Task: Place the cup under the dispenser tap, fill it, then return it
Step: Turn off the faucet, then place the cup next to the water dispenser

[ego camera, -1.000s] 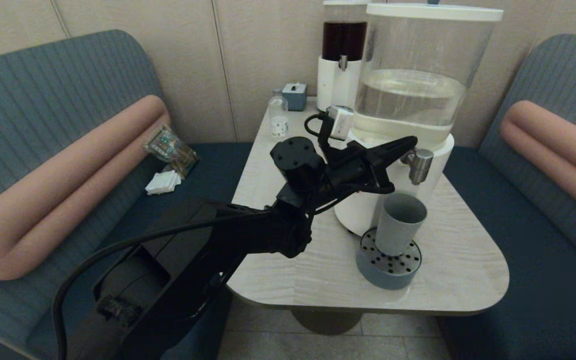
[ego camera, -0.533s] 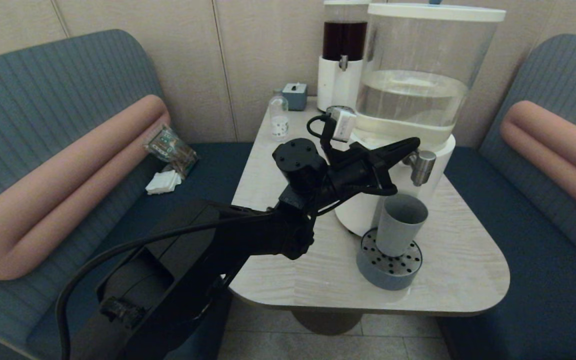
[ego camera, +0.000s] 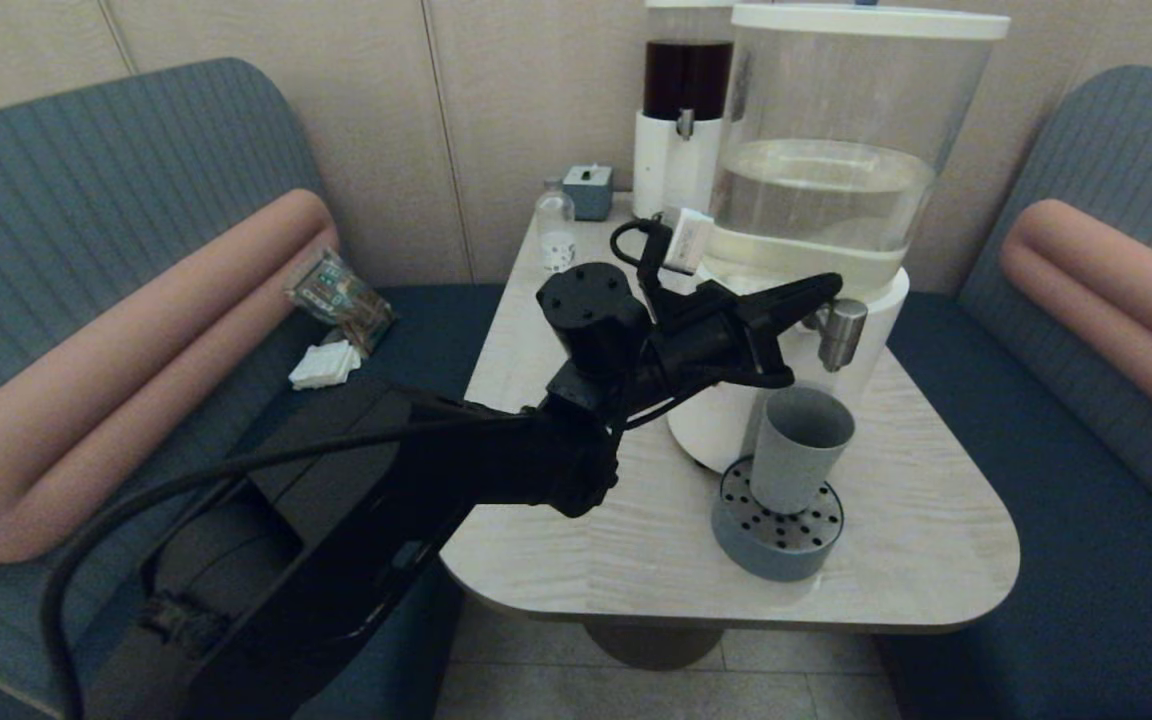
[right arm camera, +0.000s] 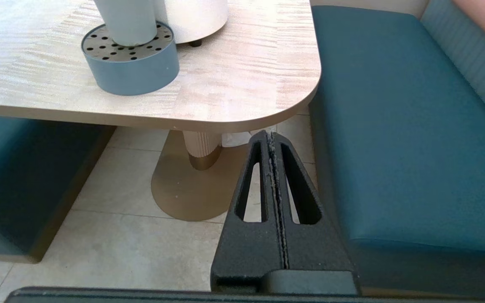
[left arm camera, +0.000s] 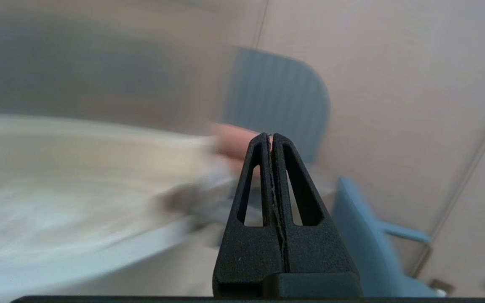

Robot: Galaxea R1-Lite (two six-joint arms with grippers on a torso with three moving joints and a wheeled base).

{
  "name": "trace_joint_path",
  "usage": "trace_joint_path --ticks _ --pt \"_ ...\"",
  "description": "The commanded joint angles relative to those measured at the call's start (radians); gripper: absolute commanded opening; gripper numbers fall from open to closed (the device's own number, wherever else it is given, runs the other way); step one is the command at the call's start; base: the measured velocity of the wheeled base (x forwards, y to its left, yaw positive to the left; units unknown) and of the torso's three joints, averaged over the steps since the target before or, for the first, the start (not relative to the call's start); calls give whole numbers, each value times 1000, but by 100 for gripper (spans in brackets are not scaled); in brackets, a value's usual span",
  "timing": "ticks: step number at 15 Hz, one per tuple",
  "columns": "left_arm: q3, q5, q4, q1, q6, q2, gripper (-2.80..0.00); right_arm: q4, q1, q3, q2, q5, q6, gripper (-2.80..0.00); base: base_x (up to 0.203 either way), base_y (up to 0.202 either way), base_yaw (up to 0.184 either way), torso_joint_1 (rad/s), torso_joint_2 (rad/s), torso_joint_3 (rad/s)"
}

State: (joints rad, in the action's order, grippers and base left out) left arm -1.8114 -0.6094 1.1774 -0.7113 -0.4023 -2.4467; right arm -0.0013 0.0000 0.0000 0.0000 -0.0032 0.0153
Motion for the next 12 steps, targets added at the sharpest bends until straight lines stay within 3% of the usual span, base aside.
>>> trace_joint_path --ticks 1,7,9,12 --pt "161 16 18 10 -2 206 -280 0 0 2 2 0 0 -280 0 0 0 0 0 0" --pt "727 23 -99 83 9 761 -280 0 0 2 2 0 0 -280 0 0 0 0 0 0" --pt "940 21 -138 134 59 894 -280 0 0 2 2 0 0 -280 0 0 0 0 0 0" --pt "1214 -3 -153 195 186 1015 -280 0 0 2 2 0 0 -280 0 0 0 0 0 0"
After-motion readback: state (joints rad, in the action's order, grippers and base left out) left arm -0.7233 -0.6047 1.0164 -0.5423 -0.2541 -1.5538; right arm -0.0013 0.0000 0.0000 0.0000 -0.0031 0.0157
